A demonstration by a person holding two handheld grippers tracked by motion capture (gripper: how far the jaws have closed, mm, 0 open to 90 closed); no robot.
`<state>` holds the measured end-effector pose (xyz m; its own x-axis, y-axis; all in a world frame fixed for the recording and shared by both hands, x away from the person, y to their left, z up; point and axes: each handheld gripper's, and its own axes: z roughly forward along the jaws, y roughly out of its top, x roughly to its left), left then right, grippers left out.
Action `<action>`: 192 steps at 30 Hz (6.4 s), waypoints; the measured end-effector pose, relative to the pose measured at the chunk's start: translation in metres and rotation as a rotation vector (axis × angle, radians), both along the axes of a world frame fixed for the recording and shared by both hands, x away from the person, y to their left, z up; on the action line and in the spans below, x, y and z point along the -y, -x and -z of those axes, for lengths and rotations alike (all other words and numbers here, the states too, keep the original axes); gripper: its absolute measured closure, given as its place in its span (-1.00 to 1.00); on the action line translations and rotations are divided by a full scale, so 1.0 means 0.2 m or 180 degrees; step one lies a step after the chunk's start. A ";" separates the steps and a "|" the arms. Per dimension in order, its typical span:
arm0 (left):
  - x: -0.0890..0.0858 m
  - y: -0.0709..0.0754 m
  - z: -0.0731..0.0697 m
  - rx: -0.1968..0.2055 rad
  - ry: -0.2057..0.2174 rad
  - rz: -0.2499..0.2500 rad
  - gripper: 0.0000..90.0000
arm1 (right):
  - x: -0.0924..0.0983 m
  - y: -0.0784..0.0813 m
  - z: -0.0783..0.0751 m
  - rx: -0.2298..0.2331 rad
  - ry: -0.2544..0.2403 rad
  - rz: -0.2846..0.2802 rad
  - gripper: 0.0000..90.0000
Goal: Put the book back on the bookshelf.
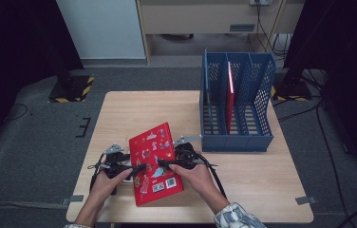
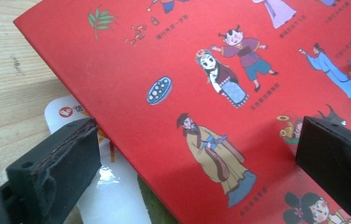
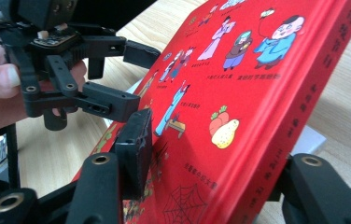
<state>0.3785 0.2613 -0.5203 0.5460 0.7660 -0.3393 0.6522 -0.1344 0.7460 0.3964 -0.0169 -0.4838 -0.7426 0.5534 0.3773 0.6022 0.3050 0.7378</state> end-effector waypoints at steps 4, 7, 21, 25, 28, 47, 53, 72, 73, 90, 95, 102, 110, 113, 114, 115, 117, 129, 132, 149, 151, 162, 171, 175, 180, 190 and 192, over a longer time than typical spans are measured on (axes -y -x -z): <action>-0.01 -0.01 0.01 -0.0062 0.0079 0.0014 -1.00 | 0.00 0.00 0.00 0.0022 -0.0039 -0.0013 0.14; -0.02 -0.01 0.01 -0.0083 0.0107 0.0042 -1.00 | 0.01 0.00 0.00 0.0031 -0.0054 -0.0006 0.14; -0.02 -0.03 -0.01 -0.0190 0.0086 0.0127 -0.95 | 0.00 -0.01 -0.03 0.0031 0.0017 -0.0088 0.10; -0.02 -0.03 -0.02 -0.0174 0.0104 0.0140 -0.88 | -0.02 -0.02 -0.03 0.0000 0.0121 -0.0220 0.00; -0.02 -0.03 -0.02 -0.0184 0.0086 0.0133 -0.88 | -0.03 -0.02 -0.03 0.0029 0.0173 -0.0242 -0.07; -0.04 -0.02 -0.07 0.0029 0.0180 0.0068 -0.62 | -0.07 -0.05 -0.08 0.0127 0.0304 -0.0324 -0.24; -0.04 0.00 -0.10 0.0130 0.0196 0.0074 -0.49 | -0.06 -0.05 -0.10 0.0167 0.0284 -0.0330 -0.18; -0.06 0.02 -0.17 0.0381 0.0303 0.0062 -0.18 | -0.03 -0.04 -0.19 0.0209 0.0023 -0.0405 0.19; -0.06 0.02 -0.17 0.0387 0.0306 0.0068 -0.18 | -0.03 -0.04 -0.19 0.0214 0.0022 -0.0408 0.24; -0.04 0.00 -0.10 0.0256 0.0584 0.0116 -0.73 | -0.01 -0.04 -0.22 0.0224 -0.0207 -0.0367 0.52; 0.02 -0.01 -0.07 0.0096 0.0648 0.0431 -0.85 | -0.01 -0.04 -0.21 0.0220 -0.0219 -0.0364 0.52; 0.02 -0.01 -0.10 0.0092 0.0613 0.0492 -0.67 | 0.00 -0.05 -0.21 0.0243 -0.0225 -0.0360 0.46; 0.02 0.00 -0.12 0.0164 0.0542 0.0455 -0.36 | 0.03 -0.07 -0.19 0.0254 0.0082 -0.0275 -0.02; 0.02 0.00 -0.13 0.0190 0.0504 0.0463 -0.30 | 0.06 -0.08 -0.17 0.0195 0.0055 -0.0252 -0.05; 0.02 0.01 -0.13 0.0194 0.0497 0.0463 -0.28 | 0.06 -0.08 -0.17 0.0180 0.0045 -0.0242 -0.04; 0.02 0.01 -0.14 0.0199 0.0495 0.0462 -0.27 | 0.07 -0.08 -0.16 0.0179 0.0026 -0.0237 -0.03; 0.02 0.01 -0.15 0.0209 0.0496 0.0467 -0.23 | 0.08 -0.07 -0.16 0.0154 -0.0014 -0.0243 0.01; 0.01 0.02 -0.19 0.0372 0.0632 0.0478 0.07 | 0.13 -0.06 -0.20 0.0237 -0.0008 -0.0232 -0.03; 0.02 0.02 -0.20 0.0388 0.0617 0.0495 0.08 | 0.14 -0.05 -0.20 0.0217 0.0008 -0.0239 -0.03; 0.00 0.06 -0.28 0.0538 0.0617 0.0494 0.28 | 0.15 -0.04 -0.22 0.0289 -0.0024 -0.0184 -0.01; -0.01 0.07 -0.30 0.0568 0.0630 0.0496 0.31 | 0.15 -0.03 -0.23 0.0286 -0.0066 -0.0212 0.07; 0.01 0.12 -0.41 0.0665 0.0779 0.0576 0.27 | 0.14 0.00 -0.41 0.0302 -0.0459 -0.0516 0.46; -0.05 0.07 -0.47 0.0854 0.0548 0.0554 0.27 | 0.09 -0.04 -0.44 0.0738 -0.0445 -0.0603 0.36; -0.07 0.04 -0.46 0.0929 0.0445 0.0505 0.26 | 0.05 -0.08 -0.40 0.0850 -0.0503 -0.0568 0.30; -0.09 0.03 -0.44 0.1023 0.0342 0.0481 0.25 | 0.02 -0.11 -0.36 0.0995 -0.0494 -0.0540 0.24; -0.04 0.06 -0.41 0.1104 0.0284 0.0468 0.18 | 0.08 -0.07 -0.34 0.1104 -0.0312 -0.0491 0.18; -0.02 0.06 -0.39 0.1078 0.0230 0.0494 0.09 | 0.09 -0.06 -0.33 0.1109 -0.0280 -0.0490 0.24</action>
